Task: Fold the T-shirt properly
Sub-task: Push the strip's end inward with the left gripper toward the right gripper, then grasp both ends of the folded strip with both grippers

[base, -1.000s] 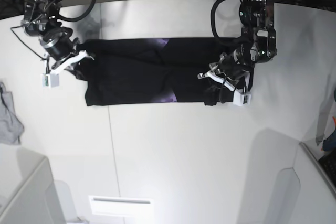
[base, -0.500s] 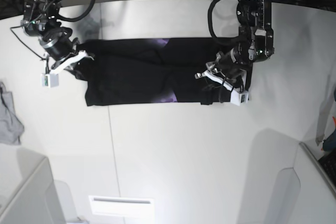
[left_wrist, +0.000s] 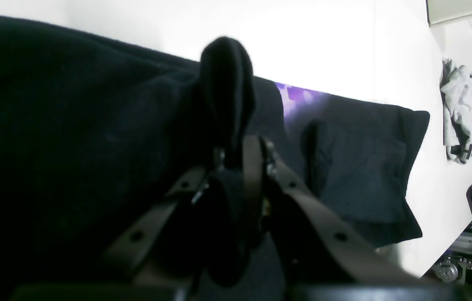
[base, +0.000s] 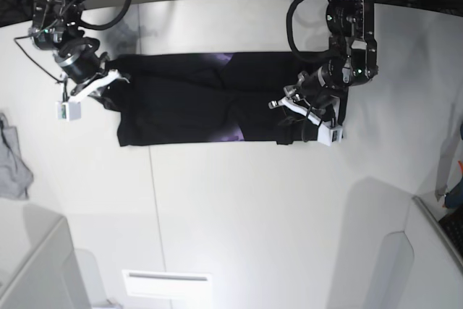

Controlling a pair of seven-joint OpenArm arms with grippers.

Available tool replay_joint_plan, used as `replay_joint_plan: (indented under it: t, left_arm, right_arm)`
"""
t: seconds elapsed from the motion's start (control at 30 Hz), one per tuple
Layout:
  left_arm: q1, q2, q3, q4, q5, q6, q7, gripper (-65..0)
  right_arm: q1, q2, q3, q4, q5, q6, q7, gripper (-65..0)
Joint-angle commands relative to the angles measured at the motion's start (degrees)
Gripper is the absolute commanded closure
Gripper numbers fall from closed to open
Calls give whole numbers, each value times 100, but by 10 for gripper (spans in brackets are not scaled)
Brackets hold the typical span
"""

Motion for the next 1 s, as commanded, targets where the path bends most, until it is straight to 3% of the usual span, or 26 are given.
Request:
replay_joint_plan:
  t: [0.0, 0.1, 0.23, 0.33, 0.47, 0.53, 0.6, 0.63, 0.73, 0.83, 0.97]
  left_arm:
    - [-70, -6, -6, 105, -104, -64, -78, -76]
    - [-70, -6, 126, 105, -104, -64, -78, -211]
    - [-87, -6, 556, 105, -104, -64, -105, -339]
    - [-325, -6, 1163, -36, -95, -64, -87, -378]
    - [-536, -23, 1805, -45, -104, -56, -78, -372]
    - [-430, -50, 1682, 289, -104, -56, -78, -355]
    - [-166, -120, 1330, 817, -78, -56, -78, -291]
    - [-26, -243, 1066, 1028, -60, -56, -78, -244]
    - [387, -507, 108, 1318, -87, -56, -78, 0]
    - [563, -665, -455, 1204, -60, -56, -78, 0]
    - [660, -700, -569, 632, -52, -82, -78, 0]
  right_arm:
    - [37, 51, 24, 116, 92, 45, 120, 0]
    - [37, 51, 24, 116, 92, 45, 120, 0]
    - [37, 51, 24, 116, 92, 45, 120, 0]
    - [45, 51, 24, 116, 92, 45, 120, 0]
    - [54, 51, 24, 116, 92, 45, 120, 0]
    - [37, 51, 42, 116, 92, 45, 120, 0]
    - [28, 51, 59, 116, 92, 45, 120, 0]
    - [28, 51, 68, 116, 92, 45, 120, 0]
    - [-43, 51, 68, 116, 92, 45, 120, 0]
    - [-43, 51, 42, 116, 92, 54, 120, 0]
    - [1, 51, 33, 107, 92, 54, 120, 0]
